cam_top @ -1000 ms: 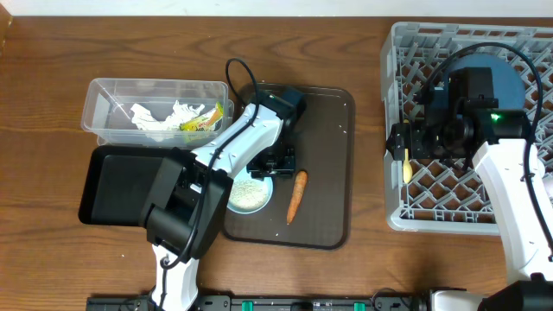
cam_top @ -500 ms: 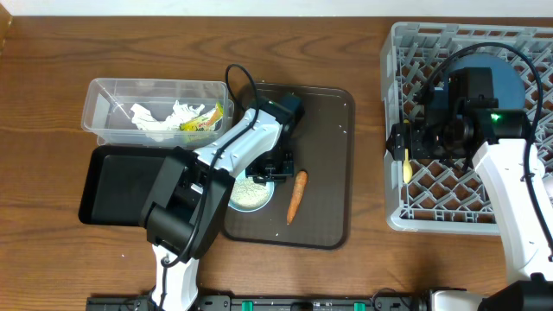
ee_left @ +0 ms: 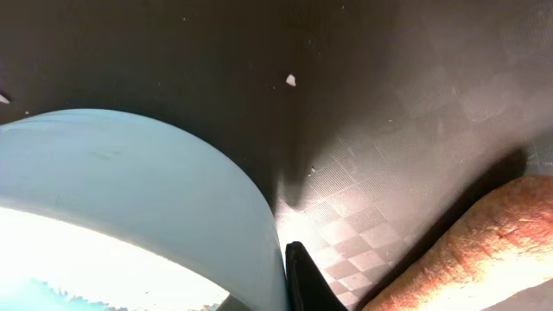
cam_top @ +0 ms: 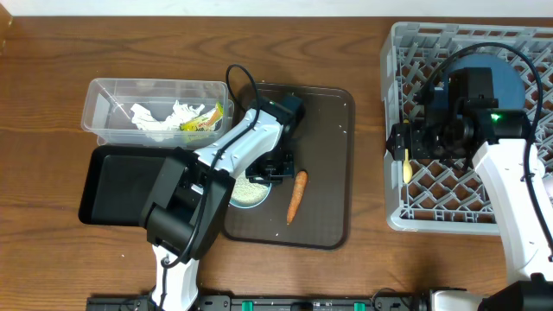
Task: Sort waste into correct bins and load items into the dishwasher rack
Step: 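Lift the bowl and carry it left over the black tray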
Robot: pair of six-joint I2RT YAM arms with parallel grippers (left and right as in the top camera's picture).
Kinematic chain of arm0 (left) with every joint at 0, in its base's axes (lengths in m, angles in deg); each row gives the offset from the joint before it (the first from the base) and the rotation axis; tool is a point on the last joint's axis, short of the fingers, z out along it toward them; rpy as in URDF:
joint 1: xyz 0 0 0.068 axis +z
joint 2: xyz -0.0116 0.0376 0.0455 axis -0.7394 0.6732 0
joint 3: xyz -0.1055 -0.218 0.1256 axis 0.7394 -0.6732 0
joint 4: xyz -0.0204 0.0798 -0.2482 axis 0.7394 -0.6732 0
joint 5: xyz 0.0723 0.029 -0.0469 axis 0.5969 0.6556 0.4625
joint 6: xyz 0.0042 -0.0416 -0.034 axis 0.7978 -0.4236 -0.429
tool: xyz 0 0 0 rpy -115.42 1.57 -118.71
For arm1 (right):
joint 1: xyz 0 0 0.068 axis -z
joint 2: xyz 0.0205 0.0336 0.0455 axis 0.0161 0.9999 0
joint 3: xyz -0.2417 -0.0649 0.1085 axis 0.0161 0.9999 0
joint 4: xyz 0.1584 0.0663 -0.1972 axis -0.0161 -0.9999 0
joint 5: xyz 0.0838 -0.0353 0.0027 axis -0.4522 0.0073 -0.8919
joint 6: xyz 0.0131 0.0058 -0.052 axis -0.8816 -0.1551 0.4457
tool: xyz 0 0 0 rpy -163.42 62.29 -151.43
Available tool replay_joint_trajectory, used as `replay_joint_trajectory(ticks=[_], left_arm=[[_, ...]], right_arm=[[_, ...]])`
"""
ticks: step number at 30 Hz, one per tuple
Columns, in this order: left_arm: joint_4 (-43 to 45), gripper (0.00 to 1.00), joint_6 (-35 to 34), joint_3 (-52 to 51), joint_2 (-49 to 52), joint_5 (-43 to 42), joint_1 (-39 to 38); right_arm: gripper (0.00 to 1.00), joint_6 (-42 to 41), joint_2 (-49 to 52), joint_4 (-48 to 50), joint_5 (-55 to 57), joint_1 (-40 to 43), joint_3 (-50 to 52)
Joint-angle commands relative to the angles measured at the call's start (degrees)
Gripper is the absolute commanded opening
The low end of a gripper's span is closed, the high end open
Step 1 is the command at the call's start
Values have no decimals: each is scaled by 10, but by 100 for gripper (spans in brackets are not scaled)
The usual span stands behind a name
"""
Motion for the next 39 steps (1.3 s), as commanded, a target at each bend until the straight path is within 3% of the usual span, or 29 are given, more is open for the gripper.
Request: replay_joint_trajectory(ticks=[1,8,13,18,22,32,39], left_arm=[[0,6,5,-3,-17,16,0],[-27,6,8,-3,-89,55,1],[-40,6,51,-3,-154,57,9],[-66,6,51,-3,-217,56,62],[-75,7,94,-3,-259,26,127],[-40,6,226,-63,-315,-196,346],[65,6,292,-185,-315,-432,514]], right_arm=[[94,-2,-3,-1,2,4,-5],[94,-2,-3,-1,2,4,-5],[94,0,-3,-1,4,4,-5],[94,0,-3,-3,14,4,-5],[94,1,-3,-4,14,4,-5],[94,5,-3,-5,14,4,-5],[94,5,-3,-5,14,4,-5]])
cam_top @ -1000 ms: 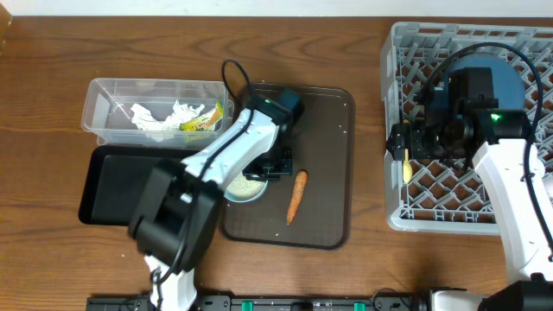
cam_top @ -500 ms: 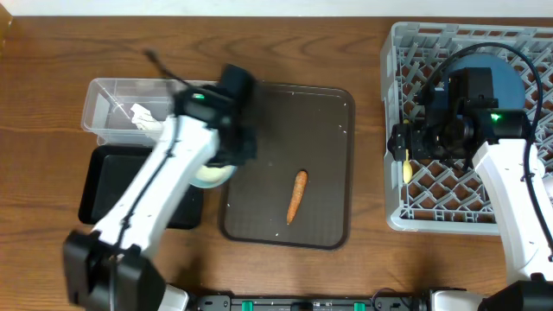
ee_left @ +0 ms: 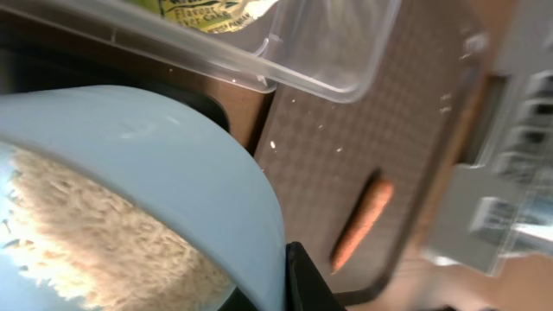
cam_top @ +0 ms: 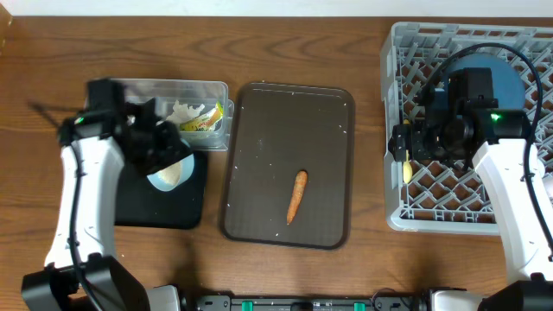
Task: Sort waste into correct bins and load items into the dishwasher rack
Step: 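Lift the bowl and carry it left over the black tray, then tip the bowl with the left gripper to pour rice onto the black tray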
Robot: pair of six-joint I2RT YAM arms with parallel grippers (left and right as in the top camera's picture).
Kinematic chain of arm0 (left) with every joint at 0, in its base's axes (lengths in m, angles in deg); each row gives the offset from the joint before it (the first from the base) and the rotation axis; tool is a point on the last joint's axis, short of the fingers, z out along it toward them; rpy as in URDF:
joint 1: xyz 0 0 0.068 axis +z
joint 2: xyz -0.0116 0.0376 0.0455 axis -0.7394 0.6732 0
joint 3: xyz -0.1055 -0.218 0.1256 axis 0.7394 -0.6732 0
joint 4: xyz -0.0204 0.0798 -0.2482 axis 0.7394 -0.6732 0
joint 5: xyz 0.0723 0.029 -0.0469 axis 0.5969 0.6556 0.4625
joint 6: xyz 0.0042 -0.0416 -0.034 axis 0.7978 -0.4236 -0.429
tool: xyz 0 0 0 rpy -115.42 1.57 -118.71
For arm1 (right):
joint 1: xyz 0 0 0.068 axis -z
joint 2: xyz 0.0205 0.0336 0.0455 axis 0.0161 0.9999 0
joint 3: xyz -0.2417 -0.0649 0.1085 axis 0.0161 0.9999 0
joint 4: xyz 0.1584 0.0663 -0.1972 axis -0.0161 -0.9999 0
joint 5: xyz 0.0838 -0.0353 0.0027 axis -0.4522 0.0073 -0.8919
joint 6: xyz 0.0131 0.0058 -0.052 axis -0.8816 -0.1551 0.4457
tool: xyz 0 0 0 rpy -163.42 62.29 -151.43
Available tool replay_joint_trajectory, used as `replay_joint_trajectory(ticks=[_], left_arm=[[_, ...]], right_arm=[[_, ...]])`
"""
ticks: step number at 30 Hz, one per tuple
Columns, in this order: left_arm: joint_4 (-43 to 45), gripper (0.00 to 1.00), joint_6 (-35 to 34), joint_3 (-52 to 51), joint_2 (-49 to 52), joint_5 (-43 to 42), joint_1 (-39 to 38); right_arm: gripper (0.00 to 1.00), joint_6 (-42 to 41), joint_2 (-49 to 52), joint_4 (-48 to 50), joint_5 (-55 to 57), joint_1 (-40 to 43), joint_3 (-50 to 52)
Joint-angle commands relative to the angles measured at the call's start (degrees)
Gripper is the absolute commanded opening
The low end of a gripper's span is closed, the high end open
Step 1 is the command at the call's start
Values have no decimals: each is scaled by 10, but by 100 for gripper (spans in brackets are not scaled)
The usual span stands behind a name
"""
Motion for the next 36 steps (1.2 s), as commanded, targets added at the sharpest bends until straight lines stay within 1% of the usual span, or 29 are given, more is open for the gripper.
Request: replay_joint_trajectory(ticks=[1,4,7,10,12,15,19,36], left_arm=[[37,6,50,-52,-3,-177,73],[73,6,68,-94,-2,-256,137],[98,6,91,-122,-2,-337,184],[108,6,120,-139,-2,-409,212],[108,6,152,-148,-2,-460,223],[108,6,195,-162,-2,-513,231],[108,6,224,-172,-2,-534,238],[108,6,228,-173,-2,-534,240]], right_arm=[[94,5,-3,0,2,4,-5],[94,5,-3,0,2,4,-5],[94,5,-3,0,2,4,-5],[94,4,-3,0,2,4,-5],[94,5,-3,0,2,4,-5],[94,4,-3,0,2,4,-5],[94,5,-3,-1,2,4,-5],[94,4,-3,-2,2,4,-5]])
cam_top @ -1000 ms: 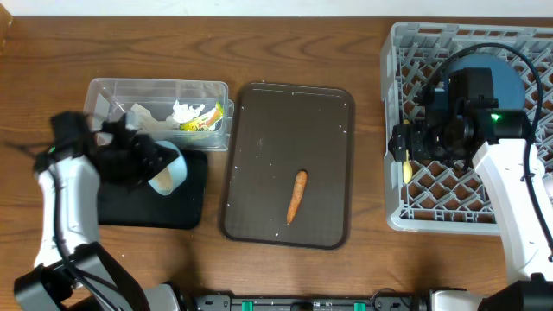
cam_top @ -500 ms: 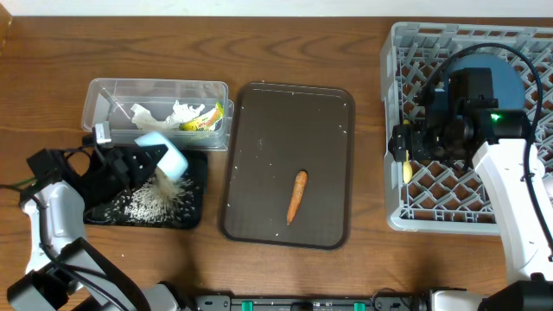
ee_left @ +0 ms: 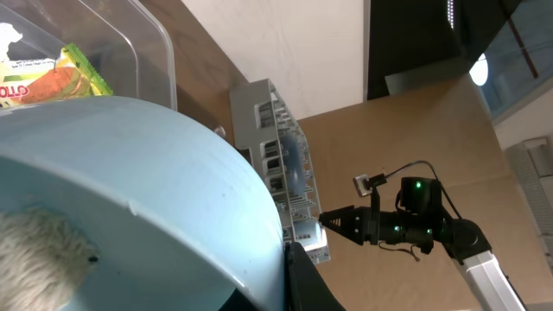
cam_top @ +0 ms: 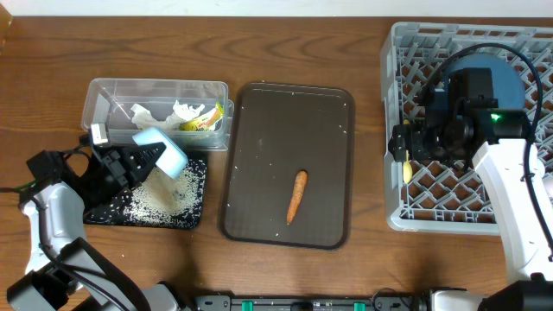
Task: Sort waste into correct bins and load items into the dishwasher rack
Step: 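Tip the bowl with the left gripper to pour rice onto the black tray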
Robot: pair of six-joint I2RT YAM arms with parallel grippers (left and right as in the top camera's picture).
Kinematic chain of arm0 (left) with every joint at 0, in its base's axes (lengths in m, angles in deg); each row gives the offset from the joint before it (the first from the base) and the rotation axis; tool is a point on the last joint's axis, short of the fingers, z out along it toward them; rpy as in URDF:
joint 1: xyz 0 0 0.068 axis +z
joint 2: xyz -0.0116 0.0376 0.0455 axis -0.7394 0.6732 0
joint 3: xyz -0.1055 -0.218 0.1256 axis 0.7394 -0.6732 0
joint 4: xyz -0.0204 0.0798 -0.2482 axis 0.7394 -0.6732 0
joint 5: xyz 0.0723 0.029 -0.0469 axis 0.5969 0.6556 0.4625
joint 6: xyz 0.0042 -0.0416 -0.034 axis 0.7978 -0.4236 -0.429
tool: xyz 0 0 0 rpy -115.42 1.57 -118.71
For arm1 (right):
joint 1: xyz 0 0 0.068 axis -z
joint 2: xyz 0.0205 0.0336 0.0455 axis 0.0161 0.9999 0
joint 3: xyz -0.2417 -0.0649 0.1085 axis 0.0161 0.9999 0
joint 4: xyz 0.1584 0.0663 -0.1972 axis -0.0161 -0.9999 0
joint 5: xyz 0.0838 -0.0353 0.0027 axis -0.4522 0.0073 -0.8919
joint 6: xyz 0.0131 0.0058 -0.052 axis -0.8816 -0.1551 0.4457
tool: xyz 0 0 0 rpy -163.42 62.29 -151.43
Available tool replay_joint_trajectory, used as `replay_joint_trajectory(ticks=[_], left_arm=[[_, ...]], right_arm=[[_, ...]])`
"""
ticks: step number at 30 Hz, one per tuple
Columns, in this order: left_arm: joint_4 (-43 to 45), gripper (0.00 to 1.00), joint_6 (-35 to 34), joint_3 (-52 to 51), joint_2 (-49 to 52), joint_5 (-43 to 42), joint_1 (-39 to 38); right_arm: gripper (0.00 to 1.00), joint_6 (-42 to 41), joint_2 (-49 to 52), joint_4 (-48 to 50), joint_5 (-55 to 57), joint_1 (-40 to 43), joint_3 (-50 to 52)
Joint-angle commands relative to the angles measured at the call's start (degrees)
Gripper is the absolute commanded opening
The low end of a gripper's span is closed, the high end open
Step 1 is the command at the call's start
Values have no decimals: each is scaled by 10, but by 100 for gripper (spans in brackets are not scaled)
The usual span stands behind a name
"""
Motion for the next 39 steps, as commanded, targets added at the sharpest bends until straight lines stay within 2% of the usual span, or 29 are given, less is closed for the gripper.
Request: replay_joint_trajectory(ticks=[1,7,8,11,13,14,15,18,21,23,27,29,35,39], left_arm=[[1,6,18,-3,-2,-19,4],[8,6,14,-3,-2,7,3],[12,6,-7,-3,-2,40,4],[38,7,-126,-3,-2,131,4],[49,6,-125,-3,-2,77,3],[50,6,-88,-3,-2,11,3],[43,6,-70,-2,-2,-19,3],[52,6,-58,-1,-3,-2,3],[60,6,-138,-1,-2,70,5],[61,6,-93,-1,-2,-20,5],[73,6,-126,0,-2,16,6],[69,6,-112,0,-2,-20,3],[75,6,-116,0,-4,1,2],[71,6,-148,0,-5,63,0]], right_arm=[[94,4,-3,-1,1,4,-6],[94,4,-3,-1,1,4,-6],[94,4,-3,0,1,4,-6],[94,4,-3,1,1,4,-6],[94,4,-3,2,1,4,-6],[94,4,-3,1,1,4,-6],[94,4,-3,0,1,4,-6],[94,4,-3,-1,1,4,-6],[94,4,-3,0,1,4,-6],[94,4,-3,0,1,4,-6],[94,4,-3,0,1,4,-6],[94,5,-3,-1,1,4,-6],[94,4,-3,0,1,4,-6],[94,4,-3,0,1,4,-6]])
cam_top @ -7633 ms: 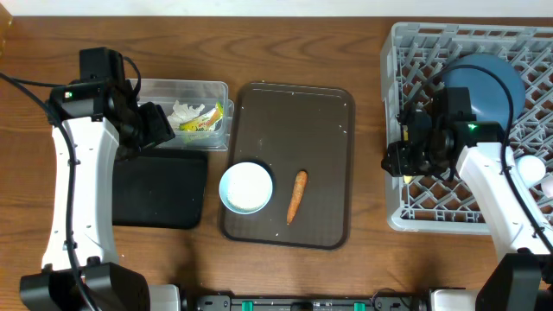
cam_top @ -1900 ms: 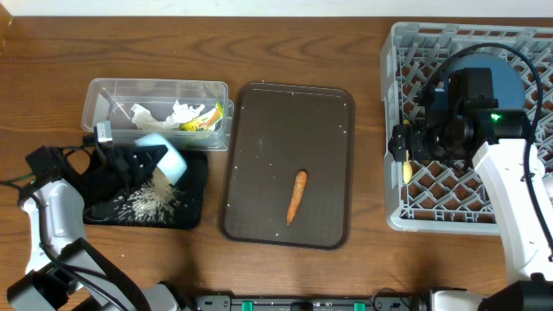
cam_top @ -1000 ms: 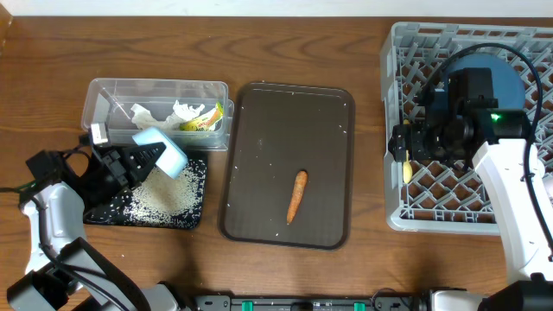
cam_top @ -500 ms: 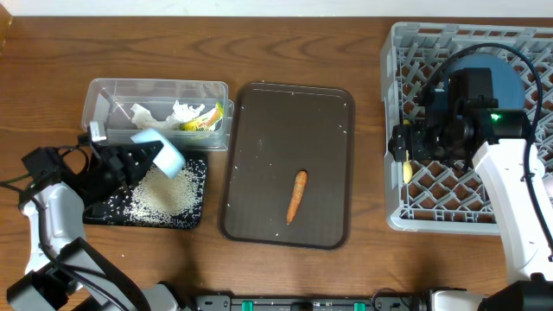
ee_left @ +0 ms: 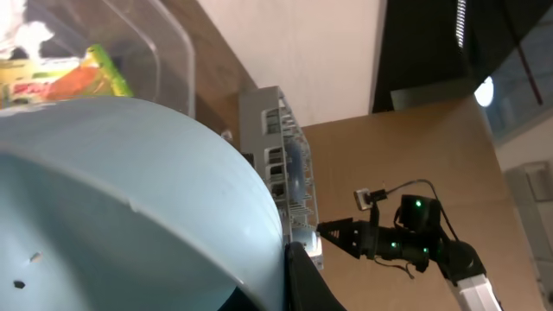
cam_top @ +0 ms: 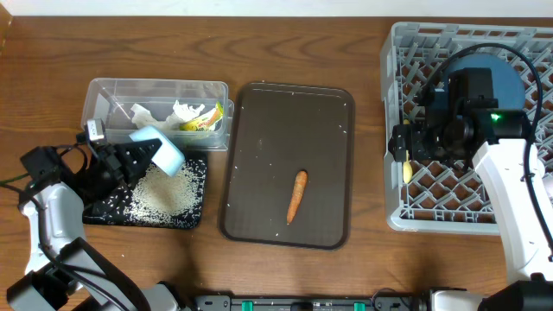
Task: Sort waste into correct bins and load items into the dishwasher rack
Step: 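Tip the bowl with the left gripper to pour rice onto the black tray, then carry the emptied bowl right toward the right gripper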
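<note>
My left gripper [cam_top: 145, 155] is shut on the rim of a light blue bowl [cam_top: 160, 147], held tipped on its side over the black bin [cam_top: 102, 210]. White rice [cam_top: 164, 192] lies scattered in that bin. In the left wrist view the bowl [ee_left: 130, 199] looks empty apart from a stray grain, with one dark finger [ee_left: 300, 278] against its rim. A carrot [cam_top: 296, 195] lies on the brown tray [cam_top: 259, 130]. My right gripper [cam_top: 399, 147] hovers at the left edge of the dishwasher rack [cam_top: 406, 52]; its jaws are unclear.
A clear bin [cam_top: 104, 95] with crumpled paper and wrappers stands behind the black bin. A blue plate [cam_top: 505, 78] stands in the rack, and a yellow item [cam_top: 406, 168] sits at the rack's left edge under my right gripper.
The tipped bowl has shifted slightly up and left over the black bin. The rice still seen inside it is gone, leaving it nearly bare. The right arm has not moved.
My left gripper first held the rice-filled bowl on the brown tray beside the carrot. Then the bowl was over the black bin, still full. Then it was tipped with rice strewn in the bin, and now it is emptied. The right arm stayed at the rack throughout.
</note>
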Robot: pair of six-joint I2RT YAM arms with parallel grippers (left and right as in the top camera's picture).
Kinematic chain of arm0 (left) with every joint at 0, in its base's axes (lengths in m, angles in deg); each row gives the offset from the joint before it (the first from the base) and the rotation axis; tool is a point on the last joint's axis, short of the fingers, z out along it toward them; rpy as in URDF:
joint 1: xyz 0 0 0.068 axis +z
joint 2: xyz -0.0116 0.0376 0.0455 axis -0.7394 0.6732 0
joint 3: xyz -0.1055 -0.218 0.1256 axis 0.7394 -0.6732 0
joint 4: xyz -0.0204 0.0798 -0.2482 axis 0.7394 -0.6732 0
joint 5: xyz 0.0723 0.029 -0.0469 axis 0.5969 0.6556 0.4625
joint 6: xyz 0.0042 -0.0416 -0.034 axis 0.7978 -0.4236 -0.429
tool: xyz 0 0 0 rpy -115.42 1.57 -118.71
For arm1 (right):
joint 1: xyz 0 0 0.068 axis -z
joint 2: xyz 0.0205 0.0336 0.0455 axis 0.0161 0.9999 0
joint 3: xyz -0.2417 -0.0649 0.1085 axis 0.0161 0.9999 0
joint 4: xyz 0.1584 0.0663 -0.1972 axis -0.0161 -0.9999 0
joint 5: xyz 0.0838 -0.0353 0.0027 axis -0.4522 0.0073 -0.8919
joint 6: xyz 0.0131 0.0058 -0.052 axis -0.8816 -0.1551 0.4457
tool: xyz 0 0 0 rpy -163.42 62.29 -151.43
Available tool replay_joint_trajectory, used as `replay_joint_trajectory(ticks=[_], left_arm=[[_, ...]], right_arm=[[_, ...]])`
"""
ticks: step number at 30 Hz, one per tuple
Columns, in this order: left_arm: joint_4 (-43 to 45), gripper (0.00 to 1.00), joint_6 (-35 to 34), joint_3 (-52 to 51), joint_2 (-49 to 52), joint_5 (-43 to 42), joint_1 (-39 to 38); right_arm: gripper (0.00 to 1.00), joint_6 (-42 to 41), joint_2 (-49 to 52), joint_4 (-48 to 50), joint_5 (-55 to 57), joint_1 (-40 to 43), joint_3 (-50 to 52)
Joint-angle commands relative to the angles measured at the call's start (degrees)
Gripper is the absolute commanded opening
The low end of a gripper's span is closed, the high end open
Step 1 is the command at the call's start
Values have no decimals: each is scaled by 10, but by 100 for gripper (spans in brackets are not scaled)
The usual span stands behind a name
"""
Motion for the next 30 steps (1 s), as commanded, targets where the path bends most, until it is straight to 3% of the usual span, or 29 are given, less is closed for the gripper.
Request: replay_joint_trajectory(ticks=[1,8,13,19,24,30], left_arm=[[-2,6,-38,0,-7,60,-6],[-1,6,-85,18,-58,197,-117],[4,6,-109,55,-92,361,-279],[75,6,-135,61,-81,531,-486],[139,7,-135,61,-40,616,-607],[215,7,-135,61,33,656,-675]], right_arm=[[94,4,-3,0,2,4,-5],[94,4,-3,0,2,4,-5],[94,4,-3,0,2,4,-5],[94,4,-3,2,1,4,-5],[94,4,-3,2,1,4,-5],[94,4,-3,1,1,4,-5]])
